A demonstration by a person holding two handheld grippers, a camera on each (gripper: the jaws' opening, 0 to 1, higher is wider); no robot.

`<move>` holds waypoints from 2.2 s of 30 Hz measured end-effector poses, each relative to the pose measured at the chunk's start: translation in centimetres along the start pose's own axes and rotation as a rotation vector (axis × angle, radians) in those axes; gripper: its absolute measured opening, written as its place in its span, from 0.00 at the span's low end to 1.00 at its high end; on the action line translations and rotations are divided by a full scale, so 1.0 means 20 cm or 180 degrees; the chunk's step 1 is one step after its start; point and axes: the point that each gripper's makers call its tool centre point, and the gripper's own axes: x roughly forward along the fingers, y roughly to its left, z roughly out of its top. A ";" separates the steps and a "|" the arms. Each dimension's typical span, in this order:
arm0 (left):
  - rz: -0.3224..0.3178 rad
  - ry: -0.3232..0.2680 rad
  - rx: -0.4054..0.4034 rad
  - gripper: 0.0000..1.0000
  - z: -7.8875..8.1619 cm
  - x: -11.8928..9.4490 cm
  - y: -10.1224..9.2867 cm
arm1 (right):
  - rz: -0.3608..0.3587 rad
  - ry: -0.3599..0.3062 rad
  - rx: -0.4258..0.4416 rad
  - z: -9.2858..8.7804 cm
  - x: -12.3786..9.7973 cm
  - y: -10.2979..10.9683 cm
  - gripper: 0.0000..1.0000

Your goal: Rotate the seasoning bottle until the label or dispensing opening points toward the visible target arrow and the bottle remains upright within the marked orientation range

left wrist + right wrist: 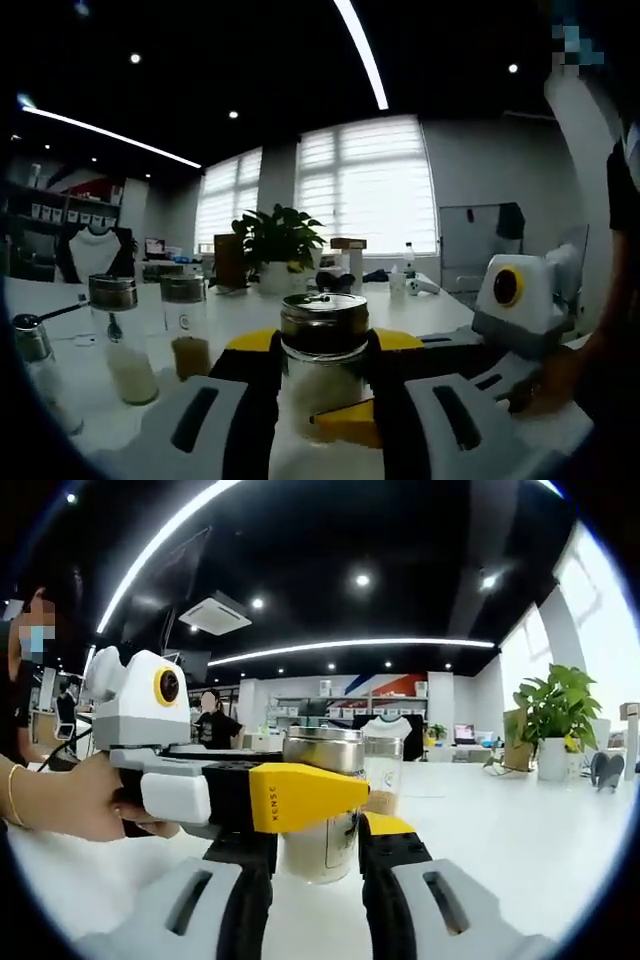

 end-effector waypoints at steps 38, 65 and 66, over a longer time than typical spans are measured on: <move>-0.1166 -0.0046 0.0089 0.36 0.09 -0.17 -0.11 | 0.0600 -0.0075 0.0061 0.02 0.02 0.19 0.32; -0.1082 0.0262 0.0402 0.37 0.05 -0.11 -0.17 | 0.0351 0.0018 -0.0128 0.00 0.01 0.14 0.31; -0.1049 0.0255 0.0305 0.38 0.06 -0.10 -0.16 | 0.0342 0.0014 -0.0126 0.01 0.01 0.14 0.31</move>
